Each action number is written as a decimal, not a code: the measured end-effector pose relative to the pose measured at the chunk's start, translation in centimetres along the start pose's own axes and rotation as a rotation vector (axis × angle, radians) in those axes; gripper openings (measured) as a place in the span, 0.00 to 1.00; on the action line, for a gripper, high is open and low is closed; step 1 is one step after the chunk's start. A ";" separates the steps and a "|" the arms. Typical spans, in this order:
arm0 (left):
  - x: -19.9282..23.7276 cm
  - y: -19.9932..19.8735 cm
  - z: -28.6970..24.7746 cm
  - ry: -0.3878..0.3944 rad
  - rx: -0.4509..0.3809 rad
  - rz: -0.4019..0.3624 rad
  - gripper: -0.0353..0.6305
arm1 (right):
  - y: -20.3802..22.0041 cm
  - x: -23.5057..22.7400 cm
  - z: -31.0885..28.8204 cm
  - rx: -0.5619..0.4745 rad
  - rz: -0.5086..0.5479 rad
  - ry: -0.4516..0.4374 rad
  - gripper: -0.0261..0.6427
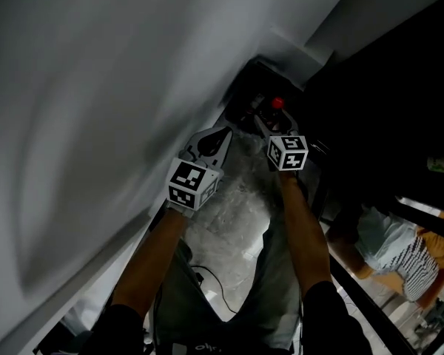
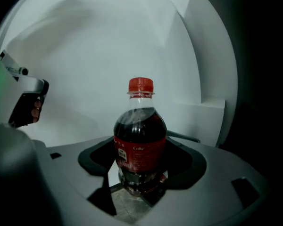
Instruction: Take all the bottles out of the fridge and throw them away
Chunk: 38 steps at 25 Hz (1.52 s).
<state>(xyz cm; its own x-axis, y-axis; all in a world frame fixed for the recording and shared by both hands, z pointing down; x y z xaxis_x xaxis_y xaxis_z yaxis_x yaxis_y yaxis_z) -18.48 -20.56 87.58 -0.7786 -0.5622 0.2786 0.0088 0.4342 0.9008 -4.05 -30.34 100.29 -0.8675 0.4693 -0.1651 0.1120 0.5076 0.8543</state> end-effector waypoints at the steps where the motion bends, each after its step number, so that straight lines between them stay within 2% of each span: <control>1: 0.4 0.5 -0.3 -0.003 -0.001 -0.003 0.06 | 0.7 -0.3 -1.0 0.006 -0.001 0.005 0.50; 8: 1.4 2.7 -1.2 -0.014 -0.011 -0.008 0.06 | 5.9 -2.2 -4.7 0.099 -0.017 0.056 0.50; 9: 1.4 2.8 -1.2 -0.015 -0.010 -0.006 0.06 | 6.3 -2.5 -4.8 0.105 -0.020 0.083 0.45; 11: 1.4 2.9 -1.2 -0.017 -0.010 -0.003 0.06 | 6.4 -3.0 -4.7 0.103 -0.002 0.148 0.21; 12: 1.3 2.9 -1.1 -0.019 -0.010 -0.002 0.06 | 6.2 -3.0 -4.6 0.102 0.012 0.171 0.14; 18: 0.1 0.7 0.7 -0.001 -0.028 0.009 0.06 | 4.4 -2.3 -0.2 0.088 0.016 0.197 0.08; 22: -1.4 -3.1 2.9 0.014 -0.045 0.017 0.06 | -0.2 -0.1 5.0 0.038 0.015 0.188 0.05; 26: -4.6 -9.2 6.7 0.059 -0.054 0.009 0.06 | -7.1 4.4 13.6 -0.036 -0.040 0.179 0.05; 33: -15.0 -21.8 16.8 0.174 -0.017 -0.020 0.06 | -21.1 14.1 33.6 -0.134 -0.159 0.144 0.05; 38: -22.7 -29.4 19.5 0.218 -0.023 -0.078 0.06 | -29.4 15.6 45.0 -0.215 -0.099 0.134 0.05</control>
<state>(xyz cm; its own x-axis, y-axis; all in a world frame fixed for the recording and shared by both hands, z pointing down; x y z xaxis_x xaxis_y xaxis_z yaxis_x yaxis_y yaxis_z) -13.31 -6.87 48.29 -0.6233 -0.7336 0.2706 -0.0302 0.3684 0.9292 0.94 -5.40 50.43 -0.9270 0.3183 -0.1985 -0.0694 0.3747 0.9245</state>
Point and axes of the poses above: the fingertips, and each gripper's own axes: z backward along the fingers, x to its left, y out of its underside, the point moved 5 cm from there along z, backward along the fingers, and after that the axes turned 8 degrees about y, right-handed, at the moved point
